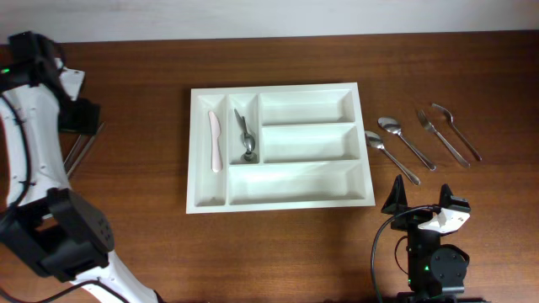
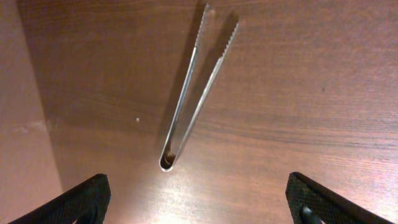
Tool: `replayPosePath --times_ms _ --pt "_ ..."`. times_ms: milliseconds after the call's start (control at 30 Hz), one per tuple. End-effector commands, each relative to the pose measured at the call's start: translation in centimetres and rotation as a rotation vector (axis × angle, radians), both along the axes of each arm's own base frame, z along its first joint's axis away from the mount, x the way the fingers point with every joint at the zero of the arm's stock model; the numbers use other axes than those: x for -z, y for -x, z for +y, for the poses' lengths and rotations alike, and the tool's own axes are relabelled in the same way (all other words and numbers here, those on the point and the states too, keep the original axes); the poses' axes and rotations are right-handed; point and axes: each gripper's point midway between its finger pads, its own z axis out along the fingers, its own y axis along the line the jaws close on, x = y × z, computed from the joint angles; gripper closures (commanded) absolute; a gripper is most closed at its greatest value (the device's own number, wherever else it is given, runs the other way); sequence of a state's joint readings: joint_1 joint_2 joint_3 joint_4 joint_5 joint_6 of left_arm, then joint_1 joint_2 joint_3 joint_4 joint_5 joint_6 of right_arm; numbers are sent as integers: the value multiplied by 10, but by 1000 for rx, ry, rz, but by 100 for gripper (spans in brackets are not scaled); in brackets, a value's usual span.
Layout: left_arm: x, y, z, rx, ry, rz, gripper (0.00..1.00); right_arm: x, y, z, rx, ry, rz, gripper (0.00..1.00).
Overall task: Pack container
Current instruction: 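Move the left gripper to the metal tongs and grasp them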
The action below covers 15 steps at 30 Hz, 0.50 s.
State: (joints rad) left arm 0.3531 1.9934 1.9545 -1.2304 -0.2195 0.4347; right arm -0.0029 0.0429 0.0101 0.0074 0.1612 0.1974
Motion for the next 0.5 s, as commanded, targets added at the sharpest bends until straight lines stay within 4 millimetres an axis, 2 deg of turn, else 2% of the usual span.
replayPosePath --times_ms 0,167,467 --pt "2 -9 5 129 98 -79 8 0 1 -2 14 9 -5 1" --pt "28 -6 31 124 79 -80 7 0 1 -2 14 9 -5 1" --pt "110 -5 35 162 156 34 3 0 1 -2 14 9 -5 1"
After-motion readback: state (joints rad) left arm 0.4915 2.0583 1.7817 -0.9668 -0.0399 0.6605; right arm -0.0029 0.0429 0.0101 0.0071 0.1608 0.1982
